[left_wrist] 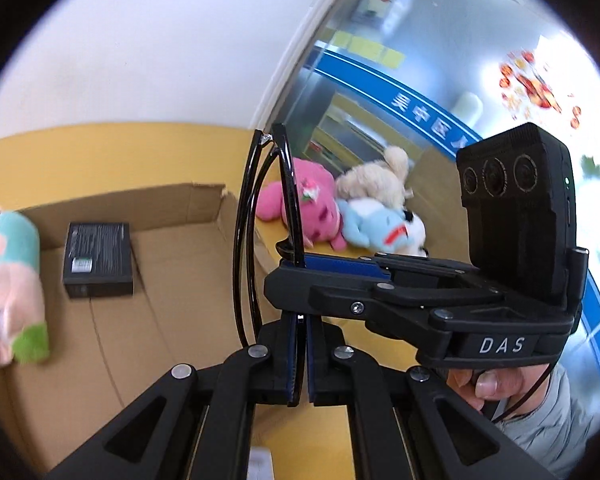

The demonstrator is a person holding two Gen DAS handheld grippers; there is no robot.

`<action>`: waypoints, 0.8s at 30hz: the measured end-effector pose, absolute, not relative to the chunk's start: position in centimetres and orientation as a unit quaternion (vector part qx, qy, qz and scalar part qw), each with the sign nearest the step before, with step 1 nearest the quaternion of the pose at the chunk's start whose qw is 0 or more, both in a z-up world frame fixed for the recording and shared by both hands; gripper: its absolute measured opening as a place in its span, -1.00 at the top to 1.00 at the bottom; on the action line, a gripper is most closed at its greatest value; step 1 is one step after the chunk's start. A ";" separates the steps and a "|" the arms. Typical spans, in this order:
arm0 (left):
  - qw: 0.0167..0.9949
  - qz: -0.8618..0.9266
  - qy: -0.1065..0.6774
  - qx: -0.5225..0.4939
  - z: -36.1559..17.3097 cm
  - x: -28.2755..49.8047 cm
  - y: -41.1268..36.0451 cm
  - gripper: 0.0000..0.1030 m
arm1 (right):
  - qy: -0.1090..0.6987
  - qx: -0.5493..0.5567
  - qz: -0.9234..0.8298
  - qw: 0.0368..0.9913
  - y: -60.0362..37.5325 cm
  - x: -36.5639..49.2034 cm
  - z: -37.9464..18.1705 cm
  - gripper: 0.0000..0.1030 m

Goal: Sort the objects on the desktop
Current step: 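Carry the sunglasses into the cardboard box and open both grippers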

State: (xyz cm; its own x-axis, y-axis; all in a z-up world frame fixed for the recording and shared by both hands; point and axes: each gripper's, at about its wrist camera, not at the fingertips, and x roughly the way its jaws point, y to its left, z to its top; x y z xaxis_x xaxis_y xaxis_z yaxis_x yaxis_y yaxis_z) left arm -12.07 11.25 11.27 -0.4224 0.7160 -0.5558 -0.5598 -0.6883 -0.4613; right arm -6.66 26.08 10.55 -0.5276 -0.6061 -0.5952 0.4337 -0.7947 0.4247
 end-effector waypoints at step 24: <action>0.313 0.716 -0.234 -0.578 -5.0 -32.5 15.1 0.95 | -0.154 0.578 -0.776 0.200 29.0 -31.5 -6.5 0.59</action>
